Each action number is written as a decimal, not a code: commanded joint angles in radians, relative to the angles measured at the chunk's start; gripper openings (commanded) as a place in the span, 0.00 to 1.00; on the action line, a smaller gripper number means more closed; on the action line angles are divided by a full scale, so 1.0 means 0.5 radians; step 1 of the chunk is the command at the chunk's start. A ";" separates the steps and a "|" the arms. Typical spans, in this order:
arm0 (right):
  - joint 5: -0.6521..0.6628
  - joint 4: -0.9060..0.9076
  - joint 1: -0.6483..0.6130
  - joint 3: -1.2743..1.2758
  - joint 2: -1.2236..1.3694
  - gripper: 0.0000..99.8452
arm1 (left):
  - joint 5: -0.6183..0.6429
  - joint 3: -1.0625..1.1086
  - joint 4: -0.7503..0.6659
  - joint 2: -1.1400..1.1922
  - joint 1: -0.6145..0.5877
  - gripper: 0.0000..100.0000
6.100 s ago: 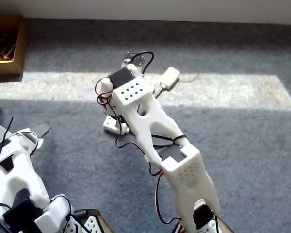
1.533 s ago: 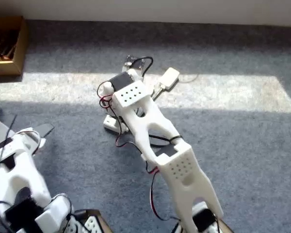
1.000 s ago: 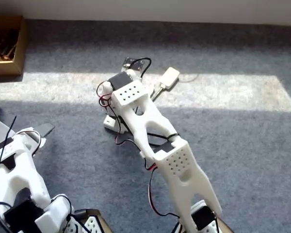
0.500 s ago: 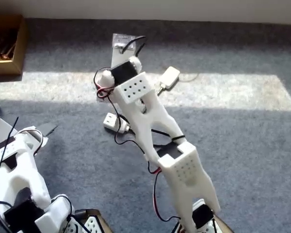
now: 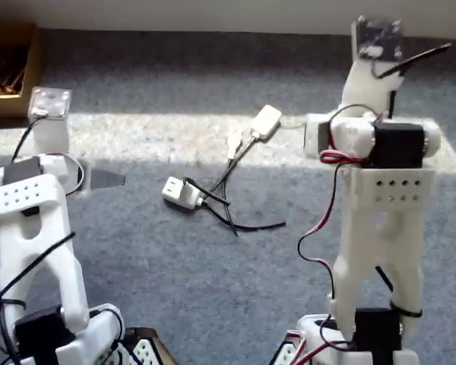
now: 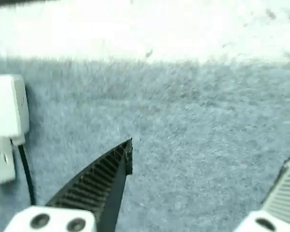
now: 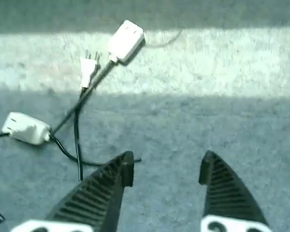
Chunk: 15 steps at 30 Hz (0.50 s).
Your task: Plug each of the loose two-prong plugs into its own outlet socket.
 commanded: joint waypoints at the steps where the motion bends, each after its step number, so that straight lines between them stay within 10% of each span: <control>1: 0.150 -0.575 0.133 1.315 -0.456 0.17 | -0.519 -0.201 0.025 0.014 0.241 0.44; 10: 0.227 -1.321 0.281 2.585 -1.373 0.17 | -1.482 -0.508 0.153 0.606 0.400 0.45; 15: 0.227 -1.333 0.290 2.647 -1.459 0.17 | -1.620 -0.799 0.325 0.836 0.652 0.45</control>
